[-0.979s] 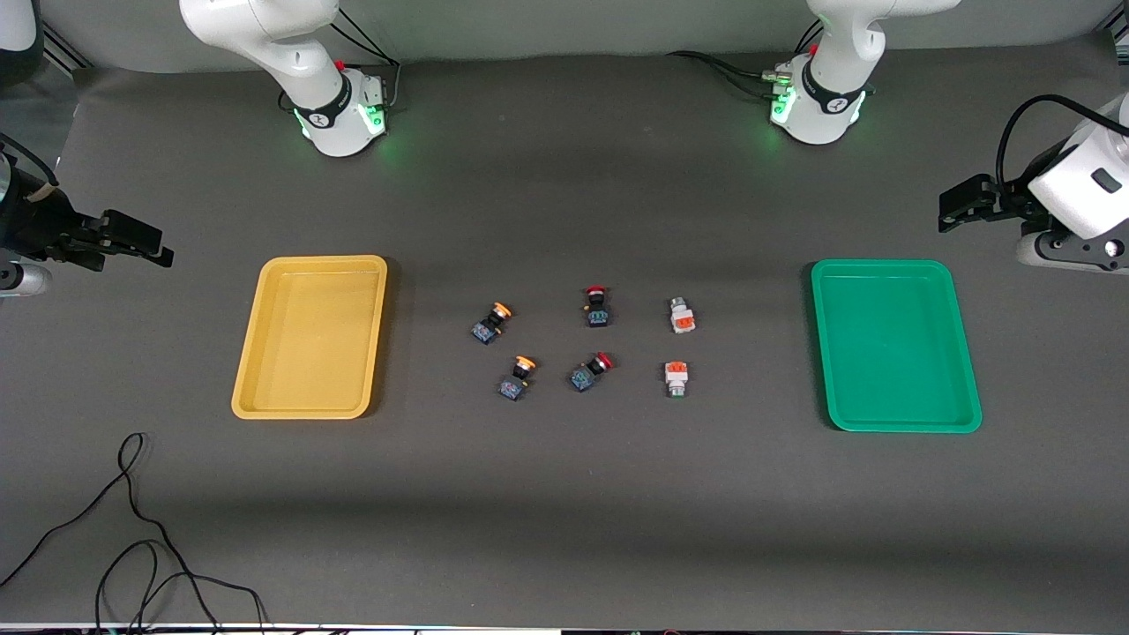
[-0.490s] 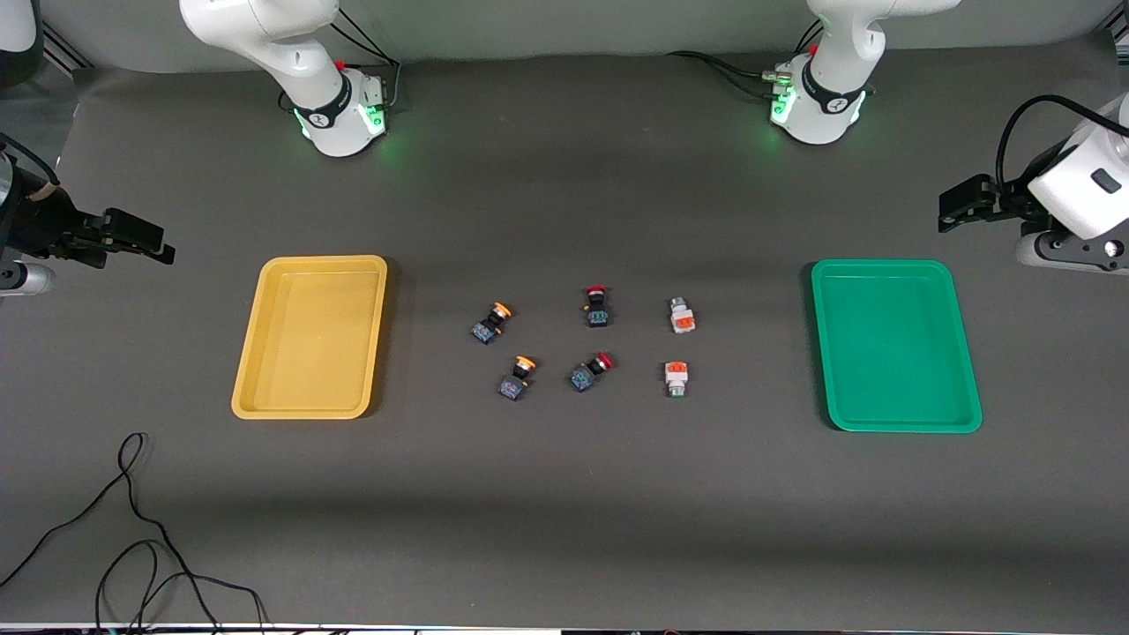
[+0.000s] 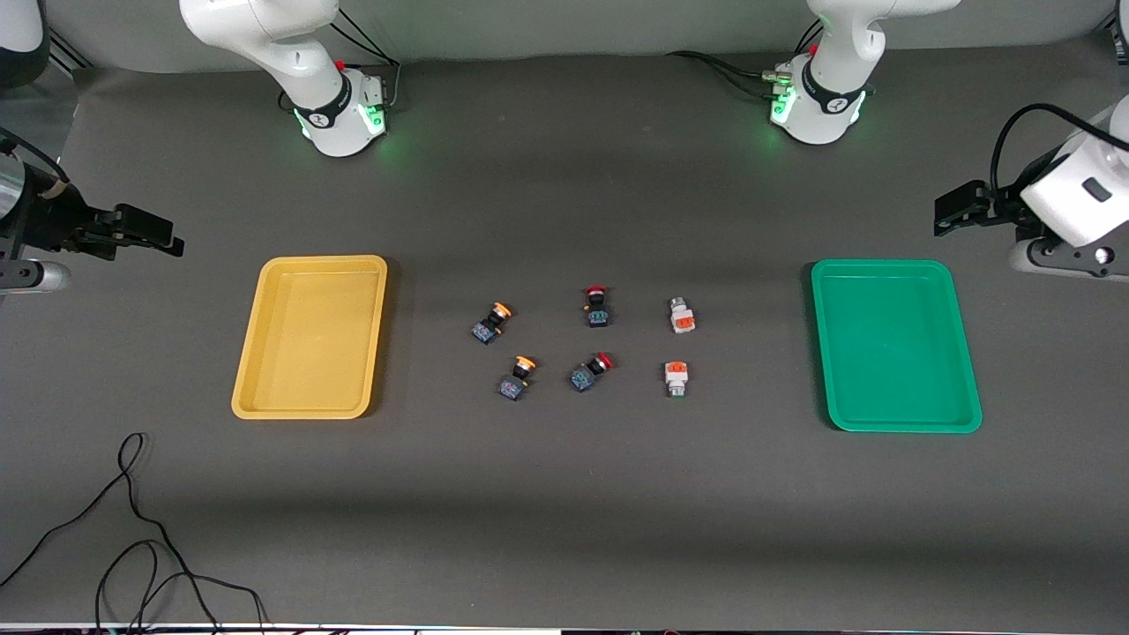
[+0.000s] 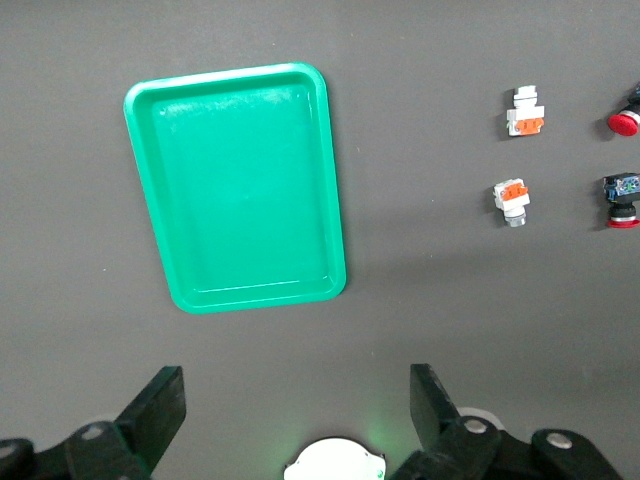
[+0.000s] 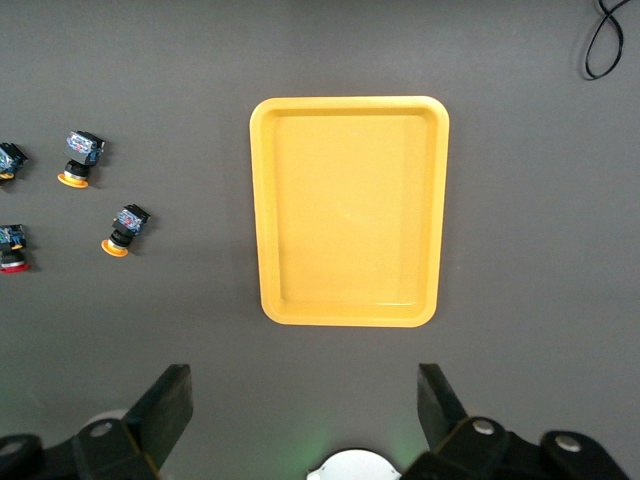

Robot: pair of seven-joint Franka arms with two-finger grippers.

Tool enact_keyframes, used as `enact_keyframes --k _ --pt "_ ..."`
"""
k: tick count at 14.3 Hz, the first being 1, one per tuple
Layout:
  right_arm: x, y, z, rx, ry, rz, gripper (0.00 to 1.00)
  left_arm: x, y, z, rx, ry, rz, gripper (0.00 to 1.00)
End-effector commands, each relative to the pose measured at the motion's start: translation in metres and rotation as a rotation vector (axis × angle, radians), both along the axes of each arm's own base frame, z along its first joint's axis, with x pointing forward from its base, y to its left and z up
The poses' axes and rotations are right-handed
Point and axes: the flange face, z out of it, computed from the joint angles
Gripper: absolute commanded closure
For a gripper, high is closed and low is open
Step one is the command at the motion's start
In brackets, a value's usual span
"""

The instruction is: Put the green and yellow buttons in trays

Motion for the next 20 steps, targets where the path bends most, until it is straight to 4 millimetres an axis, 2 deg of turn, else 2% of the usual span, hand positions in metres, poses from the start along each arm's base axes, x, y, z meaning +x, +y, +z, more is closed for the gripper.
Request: enact_keyframes --k 1,3,6,7,8,9,11,13,15,17,20 --pt "0.0 0.065 -0.007 -0.023 0.043 -0.065 0.0 -0.011 -0.046 -0.031 0.001 -0.022 0.012 0.0" --pt "-0.003 0.129 -0.018 -0.039 0.07 -0.119 0.0 -0.013 -0.094 -0.056 0.005 -0.043 0.037 0.0" --pt "-0.022 0.249 -0.05 -0.019 0.134 -0.202 0.0 -0.011 -0.166 -0.1 0.01 -0.054 0.104 0.0" --pt "-0.023 0.278 -0.064 -0.002 0.147 -0.251 0.0 -0.01 -0.192 -0.113 0.009 -0.066 0.143 0.0" --pt "-0.025 0.306 -0.088 0.003 0.166 -0.267 0.0 -0.01 -0.217 -0.127 0.007 -0.074 0.179 0.0" --pt "-0.023 0.32 -0.113 -0.008 0.174 -0.271 0.0 -0.011 -0.238 -0.136 0.002 -0.084 0.202 0.0" --pt "-0.02 0.333 -0.174 -0.034 0.19 -0.283 0.0 -0.014 -0.262 -0.151 0.003 -0.085 0.205 0.0" --pt "-0.022 0.33 -0.232 -0.057 0.193 -0.305 0.0 -0.009 -0.267 -0.183 0.019 -0.064 0.195 0.0" --pt "-0.022 0.325 -0.286 -0.085 0.19 -0.325 0.01 -0.003 -0.281 -0.229 0.019 -0.044 0.187 0.0" --pt "-0.017 0.327 -0.331 -0.108 0.188 -0.348 0.01 0.001 -0.285 -0.285 0.027 -0.012 0.187 0.0" --pt "-0.009 0.327 -0.377 -0.099 0.163 -0.382 0.01 -0.001 -0.28 -0.347 0.053 0.02 0.181 0.0"
